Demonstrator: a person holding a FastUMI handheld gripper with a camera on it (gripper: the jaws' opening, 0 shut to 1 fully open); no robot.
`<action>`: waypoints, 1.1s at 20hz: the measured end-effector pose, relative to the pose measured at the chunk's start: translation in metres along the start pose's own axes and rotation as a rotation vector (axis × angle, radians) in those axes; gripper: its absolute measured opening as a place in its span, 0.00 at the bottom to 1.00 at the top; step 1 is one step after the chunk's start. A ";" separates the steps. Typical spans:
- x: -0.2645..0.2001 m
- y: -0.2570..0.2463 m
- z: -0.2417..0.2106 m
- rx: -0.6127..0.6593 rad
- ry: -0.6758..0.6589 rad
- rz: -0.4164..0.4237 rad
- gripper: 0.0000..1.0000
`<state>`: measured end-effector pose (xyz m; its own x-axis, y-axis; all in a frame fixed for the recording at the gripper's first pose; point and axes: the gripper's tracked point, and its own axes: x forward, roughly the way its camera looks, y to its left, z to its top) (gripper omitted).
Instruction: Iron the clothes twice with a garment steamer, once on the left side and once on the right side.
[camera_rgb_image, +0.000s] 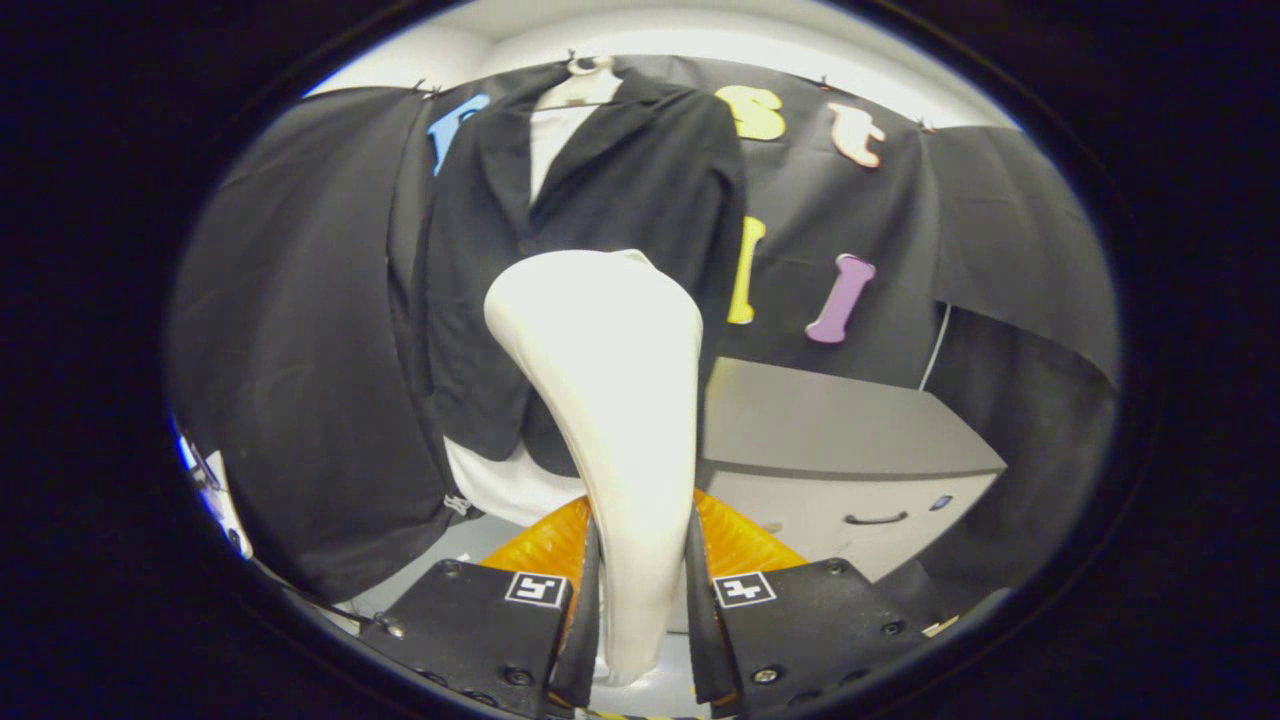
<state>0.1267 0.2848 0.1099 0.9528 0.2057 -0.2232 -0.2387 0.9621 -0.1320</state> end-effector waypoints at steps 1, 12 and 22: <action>-0.015 -0.021 -0.008 0.022 -0.005 -0.007 0.40; -0.121 -0.201 -0.141 0.154 0.050 -0.023 0.40; -0.163 -0.254 -0.224 0.219 0.101 0.016 0.40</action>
<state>-0.0096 -0.0334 -0.0366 0.9230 0.2129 -0.3205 -0.1967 0.9770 0.0825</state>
